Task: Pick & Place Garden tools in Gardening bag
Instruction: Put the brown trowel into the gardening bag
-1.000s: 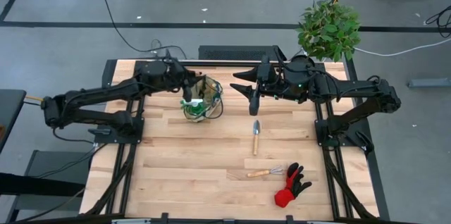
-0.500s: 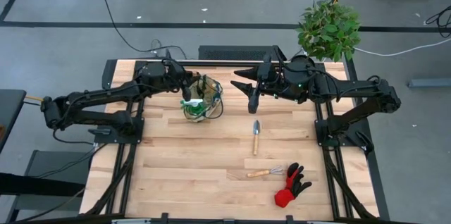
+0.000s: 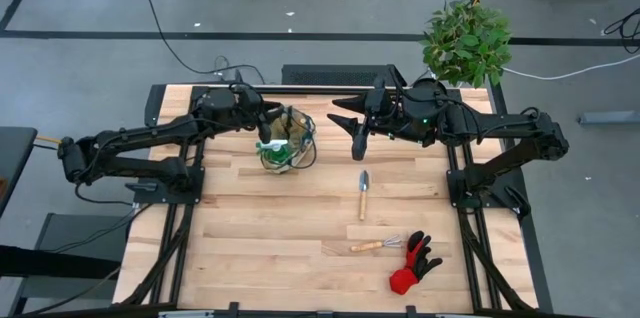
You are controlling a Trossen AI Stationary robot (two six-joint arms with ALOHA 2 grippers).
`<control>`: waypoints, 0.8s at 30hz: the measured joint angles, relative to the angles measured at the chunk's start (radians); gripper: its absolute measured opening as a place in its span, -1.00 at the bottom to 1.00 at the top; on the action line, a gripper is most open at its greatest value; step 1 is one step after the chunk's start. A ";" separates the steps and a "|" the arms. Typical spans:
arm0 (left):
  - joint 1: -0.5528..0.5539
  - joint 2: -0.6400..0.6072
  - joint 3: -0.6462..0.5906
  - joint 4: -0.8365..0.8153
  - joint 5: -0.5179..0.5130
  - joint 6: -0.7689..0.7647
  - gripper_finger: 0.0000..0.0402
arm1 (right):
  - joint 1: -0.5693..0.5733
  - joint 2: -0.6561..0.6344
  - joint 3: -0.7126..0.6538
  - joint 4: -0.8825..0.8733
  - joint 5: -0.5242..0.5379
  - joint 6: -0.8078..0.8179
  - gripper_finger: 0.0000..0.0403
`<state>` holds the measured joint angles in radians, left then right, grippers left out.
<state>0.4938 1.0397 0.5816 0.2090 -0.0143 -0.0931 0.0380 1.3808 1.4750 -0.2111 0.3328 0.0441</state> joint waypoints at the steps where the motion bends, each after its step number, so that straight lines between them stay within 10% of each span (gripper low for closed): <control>1: 0.000 0.000 0.000 -0.002 0.000 -0.001 -0.30 | 0.000 0.000 0.000 0.000 0.000 0.000 -0.18; 10: -0.014 0.000 0.031 0.001 0.047 -0.035 0.06 | 0.000 0.000 0.000 -0.041 0.000 0.011 -0.18; 24: -0.157 0.000 0.160 -0.006 0.062 0.008 -0.11 | 0.000 0.000 0.000 -0.249 -0.002 0.064 -0.18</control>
<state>0.3366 1.0401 0.7421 0.2028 0.0478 -0.0853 0.0380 1.3811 1.4750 -0.4600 0.3307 0.1082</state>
